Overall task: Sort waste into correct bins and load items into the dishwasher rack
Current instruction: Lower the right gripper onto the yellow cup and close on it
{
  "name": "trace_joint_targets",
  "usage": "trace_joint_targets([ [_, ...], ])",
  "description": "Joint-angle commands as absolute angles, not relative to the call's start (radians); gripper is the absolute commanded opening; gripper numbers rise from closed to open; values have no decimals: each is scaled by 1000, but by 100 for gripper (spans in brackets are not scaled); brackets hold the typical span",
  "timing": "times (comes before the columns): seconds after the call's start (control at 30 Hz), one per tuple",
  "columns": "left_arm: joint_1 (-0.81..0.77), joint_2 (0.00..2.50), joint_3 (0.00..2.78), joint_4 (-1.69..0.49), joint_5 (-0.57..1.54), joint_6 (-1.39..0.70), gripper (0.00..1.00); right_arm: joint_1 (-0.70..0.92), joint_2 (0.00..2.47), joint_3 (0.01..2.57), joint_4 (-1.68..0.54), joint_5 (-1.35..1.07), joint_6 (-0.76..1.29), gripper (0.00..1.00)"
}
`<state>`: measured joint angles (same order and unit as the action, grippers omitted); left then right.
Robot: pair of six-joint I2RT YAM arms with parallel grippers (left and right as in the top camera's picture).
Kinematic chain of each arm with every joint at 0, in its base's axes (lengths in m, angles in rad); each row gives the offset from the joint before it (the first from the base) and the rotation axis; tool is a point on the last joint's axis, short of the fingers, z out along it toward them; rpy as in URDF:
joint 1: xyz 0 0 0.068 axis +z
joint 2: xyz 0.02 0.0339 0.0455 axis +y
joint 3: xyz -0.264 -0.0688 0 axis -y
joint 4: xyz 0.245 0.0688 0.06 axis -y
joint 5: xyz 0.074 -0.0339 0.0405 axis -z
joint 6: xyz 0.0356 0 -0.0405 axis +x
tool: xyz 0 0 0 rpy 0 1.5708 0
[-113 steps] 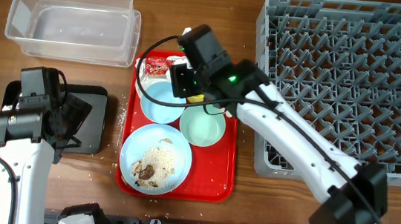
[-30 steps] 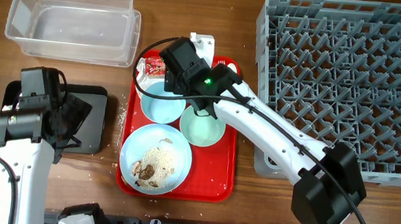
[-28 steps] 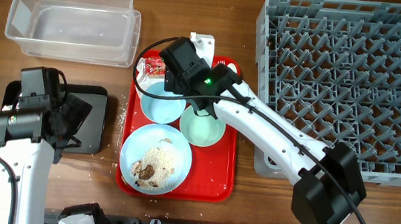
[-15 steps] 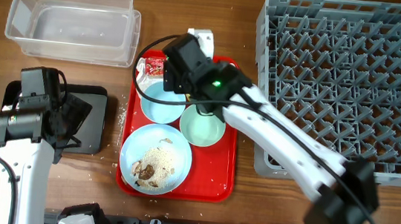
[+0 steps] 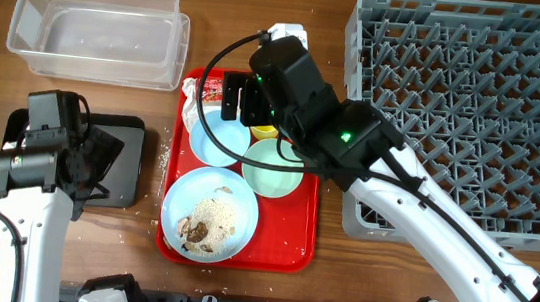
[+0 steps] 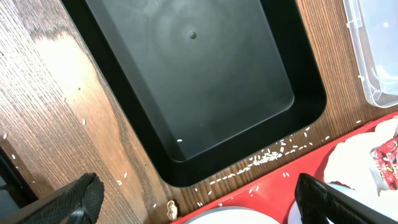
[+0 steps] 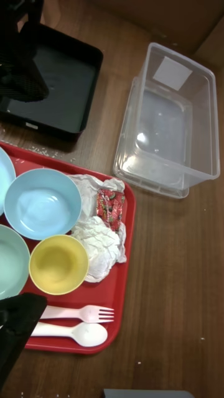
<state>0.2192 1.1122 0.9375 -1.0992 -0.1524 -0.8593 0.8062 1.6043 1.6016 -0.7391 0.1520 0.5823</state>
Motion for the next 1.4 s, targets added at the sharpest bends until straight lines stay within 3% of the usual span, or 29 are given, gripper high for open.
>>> trace_joint_targets([
  [0.0, 221, 1102, 935, -1097, -169, -873, 100, 805, 1614, 1610, -735, 129, 654, 99],
  [0.67, 221, 1102, 935, -1097, -170, -873, 100, 805, 1730, 1610, -736, 150, 693, 99],
  [1.17, 221, 1102, 935, -1097, -169, -873, 100, 806, 1981, 1610, -593, 241, 657, 72],
  [1.23, 221, 1102, 935, -1097, -169, -872, 100, 806, 1985, 1610, -603, 241, 661, 65],
  [1.37, 221, 1102, 935, -1097, -169, -873, 100, 806, 2008, 1610, -622, 256, 692, 64],
])
